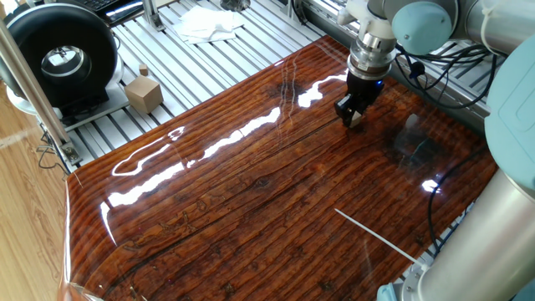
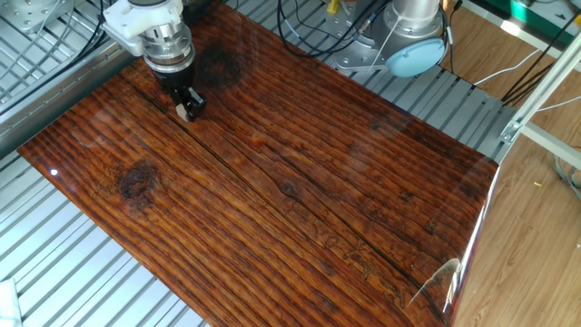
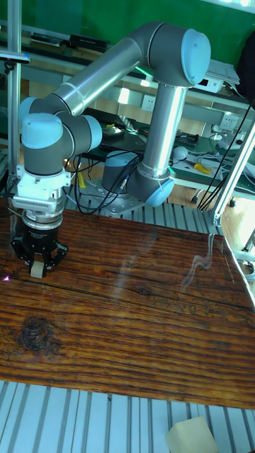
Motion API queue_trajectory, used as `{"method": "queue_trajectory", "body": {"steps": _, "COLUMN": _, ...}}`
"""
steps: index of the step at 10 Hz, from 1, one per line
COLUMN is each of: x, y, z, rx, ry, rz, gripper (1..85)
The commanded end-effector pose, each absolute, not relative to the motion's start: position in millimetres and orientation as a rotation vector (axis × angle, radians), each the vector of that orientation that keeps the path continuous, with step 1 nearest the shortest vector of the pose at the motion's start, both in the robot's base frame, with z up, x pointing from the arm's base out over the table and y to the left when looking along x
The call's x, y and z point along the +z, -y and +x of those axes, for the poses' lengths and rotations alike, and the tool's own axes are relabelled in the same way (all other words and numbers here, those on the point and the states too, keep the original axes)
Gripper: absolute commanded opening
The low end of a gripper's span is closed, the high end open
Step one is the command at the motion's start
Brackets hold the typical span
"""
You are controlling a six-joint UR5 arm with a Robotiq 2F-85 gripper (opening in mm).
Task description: Hold a small block with the gripper and sweep it from left to right on the table
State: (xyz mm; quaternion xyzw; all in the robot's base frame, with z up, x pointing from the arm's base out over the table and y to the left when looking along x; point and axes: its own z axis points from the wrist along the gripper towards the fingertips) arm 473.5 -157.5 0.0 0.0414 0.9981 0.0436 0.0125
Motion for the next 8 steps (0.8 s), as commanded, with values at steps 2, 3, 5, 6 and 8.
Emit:
{"method": "queue_trajectory", "body": {"steps": 2, "x": 1.6, "y": 155.0, "z": 475.1, "rx": 0.159, "ry": -3.103, "rz": 0.142, "gripper": 1.0}}
{"method": "queue_trajectory", "body": {"steps": 3, "x": 1.7, "y": 154.9, "z": 475.3, "rx": 0.159, "ry": -3.103, "rz": 0.142, "gripper": 1.0}}
{"method": "queue_trajectory", "body": {"steps": 5, "x": 2.0, "y": 154.6, "z": 475.9, "rx": 0.159, "ry": -3.103, "rz": 0.144, "gripper": 1.0}}
{"method": "queue_trajectory", "body": {"steps": 6, "x": 2.0, "y": 154.0, "z": 475.9, "rx": 0.161, "ry": -3.103, "rz": 0.144, "gripper": 1.0}}
{"method": "queue_trajectory", "body": {"steps": 8, "x": 1.8, "y": 152.7, "z": 475.9, "rx": 0.164, "ry": -3.103, "rz": 0.151, "gripper": 1.0}}
